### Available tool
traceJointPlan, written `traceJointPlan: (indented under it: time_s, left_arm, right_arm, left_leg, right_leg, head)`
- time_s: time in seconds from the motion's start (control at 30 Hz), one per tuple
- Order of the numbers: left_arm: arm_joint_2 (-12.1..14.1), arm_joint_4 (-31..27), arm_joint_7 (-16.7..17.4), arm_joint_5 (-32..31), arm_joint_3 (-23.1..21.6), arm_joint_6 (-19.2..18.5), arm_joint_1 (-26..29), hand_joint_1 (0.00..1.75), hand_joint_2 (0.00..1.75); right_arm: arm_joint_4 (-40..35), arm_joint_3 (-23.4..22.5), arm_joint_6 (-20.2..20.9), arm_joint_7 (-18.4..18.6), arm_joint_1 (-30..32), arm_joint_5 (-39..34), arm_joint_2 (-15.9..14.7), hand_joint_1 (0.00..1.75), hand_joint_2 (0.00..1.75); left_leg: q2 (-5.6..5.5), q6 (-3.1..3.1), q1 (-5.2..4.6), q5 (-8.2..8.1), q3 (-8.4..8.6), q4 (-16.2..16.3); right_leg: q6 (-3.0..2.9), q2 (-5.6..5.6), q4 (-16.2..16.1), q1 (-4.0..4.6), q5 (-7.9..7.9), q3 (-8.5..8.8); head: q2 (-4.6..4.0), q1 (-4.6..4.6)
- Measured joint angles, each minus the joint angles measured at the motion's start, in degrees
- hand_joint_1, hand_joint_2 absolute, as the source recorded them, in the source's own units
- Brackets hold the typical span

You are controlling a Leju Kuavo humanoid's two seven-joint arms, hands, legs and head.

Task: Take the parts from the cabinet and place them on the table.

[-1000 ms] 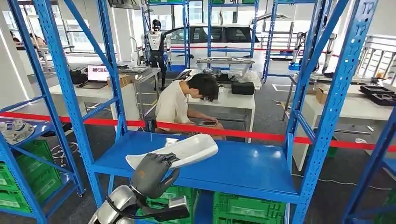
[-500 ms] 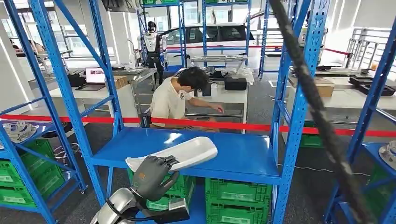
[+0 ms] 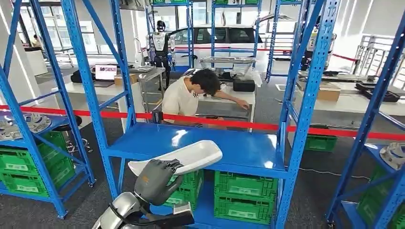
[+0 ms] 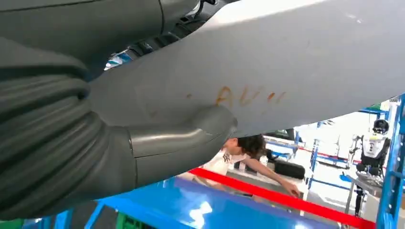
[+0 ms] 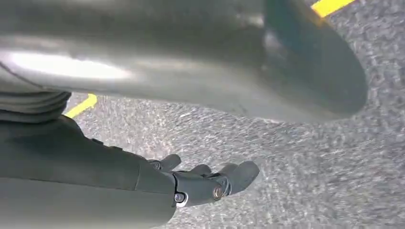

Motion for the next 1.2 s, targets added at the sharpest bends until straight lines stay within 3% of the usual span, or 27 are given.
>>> traceJointPlan:
  time_s: [0.03,0.07,0.1,0.13,0.17,0.2,0.27,0.33,0.4,0.47,0.5,0.53,0.57,0.63,0.67,0.7,0.8,0.83,0.87,0.9,0.97,1.0,1.03,1.07,1.13,1.17,1.2]
  left_arm:
    - [0.0,0.1,0.0,0.0,0.0,0.0,0.1,1.75,1.75]
    - [0.0,0.2,0.0,0.0,0.0,0.0,0.1,1.75,1.75]
    - [0.0,0.2,0.0,0.0,-0.1,0.0,0.1,1.75,1.75]
    - [0.0,0.2,0.0,0.0,-0.1,0.0,0.1,1.75,1.75]
    - [0.0,0.1,0.0,0.0,-0.1,0.0,0.0,1.75,1.75]
    - [0.1,0.1,0.0,0.0,0.0,0.0,-0.1,1.75,1.75]
    - [0.1,0.1,-0.1,0.0,-0.1,-0.1,-0.2,1.75,1.75]
    - [0.2,0.3,-1.0,0.6,-0.1,-1.7,-0.4,1.75,1.75]
    - [0.4,0.4,-1.6,1.2,-0.1,-3.2,-0.6,1.75,1.75]
    - [0.6,0.6,-1.6,1.2,-0.2,-3.3,-0.5,1.75,1.75]
    - [0.6,0.7,-1.6,1.1,-0.2,-3.3,-0.4,1.75,1.75]
    - [0.7,0.7,-1.5,0.9,-0.2,-3.3,-0.2,1.75,1.75]
    - [0.7,0.7,-1.3,0.8,-0.2,-3.3,-0.1,1.75,1.75]
    - [0.8,0.7,-1.2,0.8,-0.3,-3.3,-0.2,1.75,1.75]
    - [0.8,0.6,-1.2,0.8,-0.3,-3.3,-0.4,1.75,1.75]
    - [0.7,0.5,-1.2,0.7,-0.3,-3.3,-0.6,1.75,1.75]
    - [0.9,0.6,-1.3,0.7,-0.3,-3.1,-0.7,1.75,1.75]
    - [1.0,0.6,-1.7,0.7,-0.3,-2.7,-0.7,1.75,1.75]
    - [1.0,0.6,-1.8,0.7,-0.3,-2.4,-0.7,1.75,1.75]
    - [1.1,0.6,-1.9,0.8,-0.3,-2.3,-0.7,1.75,1.75]
    - [1.2,0.6,-2.0,0.9,-0.3,-2.2,-0.3,1.75,1.75]
    - [1.4,0.6,-2.0,0.9,-0.3,-2.2,0.1,1.75,1.75]
    - [1.5,0.7,-2.0,0.9,-0.3,-2.2,0.4,1.75,1.75]
    - [1.6,0.7,-2.0,0.9,-0.3,-2.2,0.6,1.75,1.75]
    - [1.6,0.6,-2.0,0.9,-0.3,-2.1,0.6,1.75,1.75]
    - [1.6,0.6,-2.0,0.9,-0.3,-1.9,0.5,1.75,1.75]
    - [1.7,0.5,-1.6,0.8,-0.3,-1.3,0.5,1.75,1.75]
  right_arm:
    - [0.0,0.0,0.0,0.0,0.0,0.0,0.0,0.00,0.00]
    - [0.0,0.0,0.0,0.0,0.0,0.0,0.0,0.00,0.00]
    - [0.0,0.0,0.0,0.0,0.0,0.0,0.0,0.00,0.00]
    - [0.0,0.0,0.0,0.0,0.0,0.0,-0.1,0.00,0.00]
    - [0.0,0.0,0.0,0.0,-0.1,0.0,-0.1,0.00,0.00]
    - [0.0,0.0,0.0,-0.1,-0.2,0.0,-0.1,0.00,0.00]
    - [0.0,0.0,0.0,0.0,-0.1,0.0,0.0,0.00,0.00]
    - [0.0,0.0,0.0,0.0,-0.1,0.0,0.1,0.00,0.00]
    - [0.0,0.0,0.0,-0.1,-0.1,0.0,0.0,0.00,0.00]
    - [0.0,0.0,0.0,-0.1,-0.1,0.0,0.0,0.00,0.00]
    - [0.0,0.0,0.0,-0.1,0.0,0.0,0.0,0.00,0.00]
    - [0.0,0.0,0.0,-0.1,0.0,0.0,0.0,0.00,0.00]
    - [0.0,0.0,0.0,-0.1,0.0,0.0,0.0,0.00,0.00]
    - [0.0,0.0,1.1,-0.2,0.0,0.0,0.0,0.00,0.00]
    - [0.0,0.0,2.0,-0.2,0.0,0.0,0.0,0.00,0.00]
    - [0.0,0.0,2.4,-0.5,-0.1,0.0,0.0,0.00,0.00]
    - [0.0,0.0,1.2,-1.8,-0.1,0.0,0.1,0.00,0.00]
    - [0.0,0.0,0.6,-2.3,0.0,0.0,0.1,0.00,0.00]
    - [0.0,0.0,0.0,-2.5,0.0,0.0,0.0,0.00,0.00]
    - [0.0,0.0,-0.3,-2.6,0.0,0.0,0.0,0.00,0.00]
    - [0.0,0.0,-0.5,-2.7,0.0,0.0,0.0,0.00,0.00]
    - [0.0,0.0,-0.5,-2.7,0.0,0.0,0.0,0.00,0.00]
    - [0.0,0.0,-0.7,-2.8,0.0,0.0,0.0,0.00,0.00]
    - [0.0,0.0,-0.7,-2.8,0.1,0.0,0.0,0.00,0.00]
    - [0.0,0.0,-0.9,-2.8,0.0,0.1,0.0,0.00,0.00]
    - [0.0,0.0,-2.0,-2.7,0.0,0.7,-0.1,0.00,0.00]
    - [0.0,0.1,-4.6,-2.3,0.0,1.9,-0.2,0.00,0.00]
  left_leg:
    - [0.04,-0.11,0.03,0.55,-0.99,0.3]
    - [0.08,-0.26,0.10,1.14,-2.17,0.6]
    - [0.08,-0.45,0.18,1.62,-3.17,1.0]
    - [0.05,-0.77,0.28,2.03,-4.13,1.6]
    - [0.01,-1.18,0.19,2.32,-4.98,2.1]
    - [0.05,-1.47,0.07,2.53,-5.27,2.5]
    - [0.07,-2.01,0.12,3.26,-5.29,2.3]
    - [0.00,-2.76,0.23,3.50,-5.78,2.3]
    - [-0.21,-3.52,0.54,-1.52,-7.33,6.3]
    - [-0.21,-4.05,0.77,-6.62,-9.80,14.8]
    - [-0.21,-4.15,0.79,-7.28,-10.57,18.2]
    - [-0.21,-4.14,0.84,-6.53,-10.25,19.0]
    - [-0.22,-4.01,0.86,-4.93,-8.71,17.5]
    - [-0.27,-3.39,0.81,-2.15,-2.65,8.7]
    - [-0.29,-2.88,0.67,-2.44,0.94,3.1]
    - [-0.27,-2.71,0.25,-3.12,2.27,1.3]
    - [-0.54,-1.90,-0.27,-2.50,1.60,0.9]
    - [-0.79,-1.27,0.18,-1.78,1.97,0.1]
    - [-0.92,-1.01,0.33,-1.27,1.83,-0.2]
    - [-1.13,-0.55,0.42,-0.97,1.52,-0.2]
    - [-1.63,-0.29,0.35,-0.68,0.91,0.0]
    - [-1.97,-0.28,0.33,-0.55,0.59,0.1]
    - [-2.40,-0.38,0.34,-0.46,0.30,0.4]
    - [-2.89,-0.47,0.38,-0.41,0.04,0.7]
    - [-3.95,-0.58,0.45,-0.38,-0.43,1.4]
    - [-4.43,-0.76,0.53,-0.45,-0.75,1.8]
    - [-4.79,-1.25,0.13,-0.44,-1.37,2.2]
  right_leg:
    - [0.04,-0.01,0.8,-0.06,1.52,0.62]
    - [0.08,-0.02,-0.6,-0.13,3.95,2.40]
    - [0.06,-0.02,-3.7,-0.15,5.81,4.97]
    - [0.07,-0.02,-8.4,-0.16,6.26,8.57]
    - [-0.01,0.00,-13.4,-0.08,3.28,11.84]
    - [-0.71,0.31,-16.4,0.31,2.02,13.34]
    - [-1.13,0.27,-16.0,0.36,2.38,12.74]
    - [-2.30,0.02,-16.3,0.12,3.36,12.30]
    - [-3.04,-0.08,-16.3,0.07,4.22,11.44]
    - [-3.11,-0.08,-16.3,0.12,5.08,10.43]
    - [-3.07,-0.09,-16.2,0.12,5.48,9.88]
    - [-2.99,-0.09,-16.2,0.12,5.86,9.43]
    - [-2.87,-0.09,-16.2,0.12,6.21,8.96]
    - [-2.55,-0.06,-16.2,0.14,6.77,8.43]
    - [-2.36,-0.08,-16.2,0.10,6.95,8.40]
    - [-1.94,-0.15,-16.2,0.28,7.21,8.13]
    - [-0.81,-0.60,-16.7,-0.17,8.01,8.21]
    - [-0.42,-0.72,-16.7,0.06,7.95,8.03]
    - [-0.27,-0.50,-15.6,-0.10,6.85,7.59]
    - [-0.24,-0.39,-12.9,0.03,4.69,6.48]
    - [0.01,-0.25,-3.6,0.04,0.06,2.59]
    - [0.08,-0.22,-0.1,0.05,-1.05,1.15]
    - [0.11,-0.20,0.9,0.04,-0.84,0.84]
    - [0.09,-0.12,-1.1,0.02,0.63,2.03]
    - [-0.10,0.55,-10.2,-0.06,5.02,7.17]
    - [-0.39,2.43,-15.2,-0.20,5.92,9.60]
    - [-0.40,3.65,-15.9,-0.14,5.11,10.00]
  head:
    - [0.02,0.04]
    - [0.00,0.00]
    - [0.02,0.04]
    - [0.00,0.02]
    - [0.02,0.07]
    - [0.02,0.00]
    - [0.02,-0.02]
    - [0.02,0.00]
    - [0.02,0.00]
    - [0.02,-0.02]
    - [0.02,-0.02]
    - [0.00,-0.04]
    - [0.02,-0.02]
    - [0.02,-0.02]
    - [0.02,0.00]
    - [0.02,-0.02]
    - [0.02,0.02]
    - [0.00,-0.02]
    - [0.02,0.02]
    - [0.00,0.00]
    - [0.02,-0.02]
    - [0.02,0.02]
    - [0.00,0.00]
    - [0.02,0.00]
    - [0.02,0.00]
    - [0.02,0.00]
    - [0.02,-0.02]
